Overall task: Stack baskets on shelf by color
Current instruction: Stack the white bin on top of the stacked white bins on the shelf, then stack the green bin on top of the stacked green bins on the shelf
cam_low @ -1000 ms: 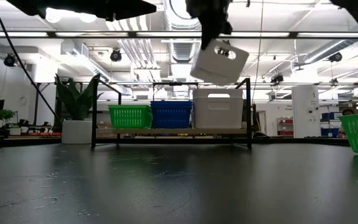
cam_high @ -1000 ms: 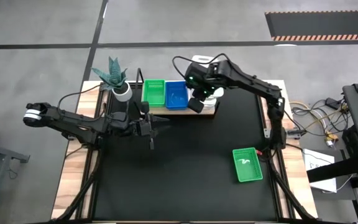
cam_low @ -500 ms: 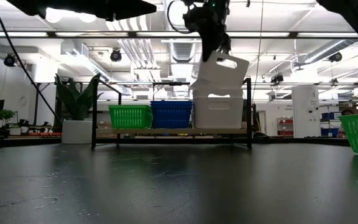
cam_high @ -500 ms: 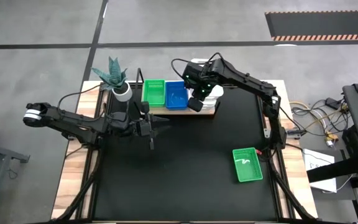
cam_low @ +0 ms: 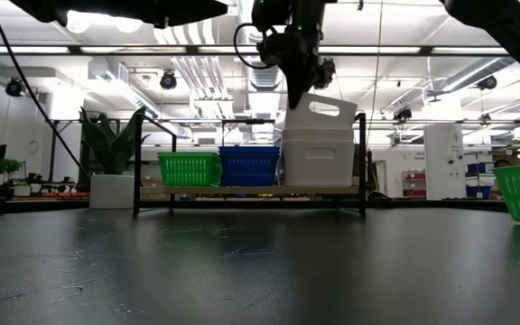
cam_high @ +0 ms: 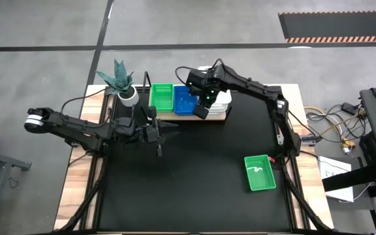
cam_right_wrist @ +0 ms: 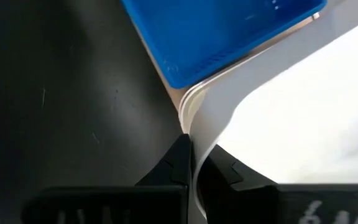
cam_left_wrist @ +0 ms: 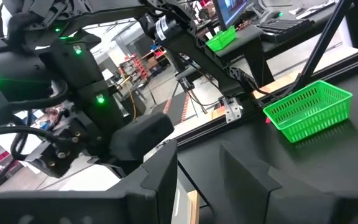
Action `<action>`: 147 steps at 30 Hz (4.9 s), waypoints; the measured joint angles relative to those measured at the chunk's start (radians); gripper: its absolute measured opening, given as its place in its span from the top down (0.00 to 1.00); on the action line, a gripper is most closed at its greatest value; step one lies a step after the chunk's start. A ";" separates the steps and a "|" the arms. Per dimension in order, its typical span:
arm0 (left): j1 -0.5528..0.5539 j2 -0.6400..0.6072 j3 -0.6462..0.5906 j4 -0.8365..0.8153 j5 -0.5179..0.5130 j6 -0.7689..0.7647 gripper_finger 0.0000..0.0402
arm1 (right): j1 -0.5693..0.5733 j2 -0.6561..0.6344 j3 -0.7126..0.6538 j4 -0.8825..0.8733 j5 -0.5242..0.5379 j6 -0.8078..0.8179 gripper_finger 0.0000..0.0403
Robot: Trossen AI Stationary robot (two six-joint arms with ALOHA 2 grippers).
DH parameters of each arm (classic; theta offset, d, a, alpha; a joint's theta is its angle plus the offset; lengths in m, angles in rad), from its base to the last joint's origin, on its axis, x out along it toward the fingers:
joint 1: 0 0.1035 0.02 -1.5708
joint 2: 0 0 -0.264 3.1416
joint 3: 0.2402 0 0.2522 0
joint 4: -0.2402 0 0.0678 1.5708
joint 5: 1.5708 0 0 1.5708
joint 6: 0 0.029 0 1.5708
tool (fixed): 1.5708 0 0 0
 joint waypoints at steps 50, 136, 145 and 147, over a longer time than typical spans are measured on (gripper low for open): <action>0.000 0.000 0.000 -0.009 0.000 0.024 0.74 | 0.213 -0.297 -0.161 0.037 0.036 0.130 0.84; -0.219 0.000 -0.003 -0.009 0.002 -0.300 0.74 | 0.650 -0.421 -1.094 0.889 0.159 -0.136 0.98; -0.220 0.000 -0.004 -0.038 0.001 -0.302 0.74 | 0.620 -0.296 -0.999 0.951 0.152 -0.806 0.98; -0.220 0.000 -0.004 -0.038 0.000 -0.302 0.74 | 0.610 -0.259 -0.977 0.952 0.152 -0.853 0.98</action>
